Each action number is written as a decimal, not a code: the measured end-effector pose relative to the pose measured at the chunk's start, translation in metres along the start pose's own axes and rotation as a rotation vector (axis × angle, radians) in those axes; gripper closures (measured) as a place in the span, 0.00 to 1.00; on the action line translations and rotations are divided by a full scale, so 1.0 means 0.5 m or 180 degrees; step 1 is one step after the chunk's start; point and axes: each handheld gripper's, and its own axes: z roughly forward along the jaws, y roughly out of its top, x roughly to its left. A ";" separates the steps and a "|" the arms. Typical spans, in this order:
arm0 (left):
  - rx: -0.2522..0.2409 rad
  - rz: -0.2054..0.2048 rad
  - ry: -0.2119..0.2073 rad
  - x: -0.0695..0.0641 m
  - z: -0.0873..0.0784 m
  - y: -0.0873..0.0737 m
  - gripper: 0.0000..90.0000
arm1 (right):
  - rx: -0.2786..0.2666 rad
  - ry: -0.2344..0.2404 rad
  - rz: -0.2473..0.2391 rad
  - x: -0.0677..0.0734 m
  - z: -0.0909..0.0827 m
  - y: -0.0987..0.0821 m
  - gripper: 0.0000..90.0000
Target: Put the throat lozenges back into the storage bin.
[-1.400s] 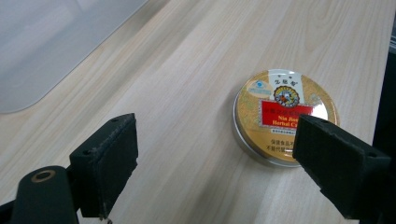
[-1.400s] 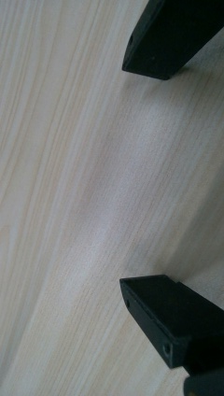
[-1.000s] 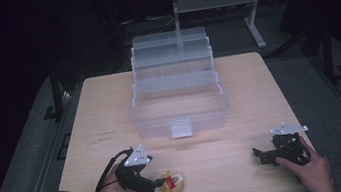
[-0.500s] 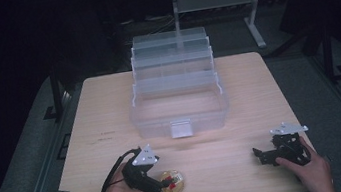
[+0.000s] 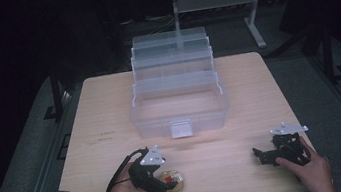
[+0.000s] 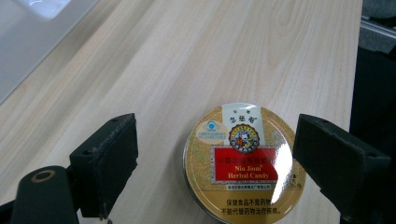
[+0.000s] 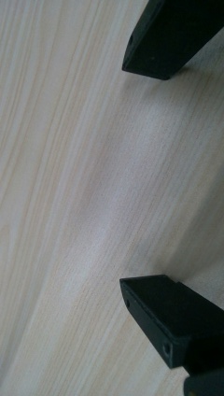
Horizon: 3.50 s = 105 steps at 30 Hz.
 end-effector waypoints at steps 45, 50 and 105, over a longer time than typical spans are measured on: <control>0.0638 0.0319 -0.0166 -0.025 0.055 0.019 0.14 | 0.0000 -0.0001 -0.0001 0.000 0.000 0.000 0.00; 0.0719 0.0325 -0.0142 -0.026 0.062 0.017 0.14 | 0.0000 -0.0001 -0.0001 0.000 0.000 0.000 0.00; 0.0626 0.0277 -0.0074 -0.005 0.023 0.054 0.22 | -0.0001 -0.0001 -0.0001 0.000 0.000 0.000 0.00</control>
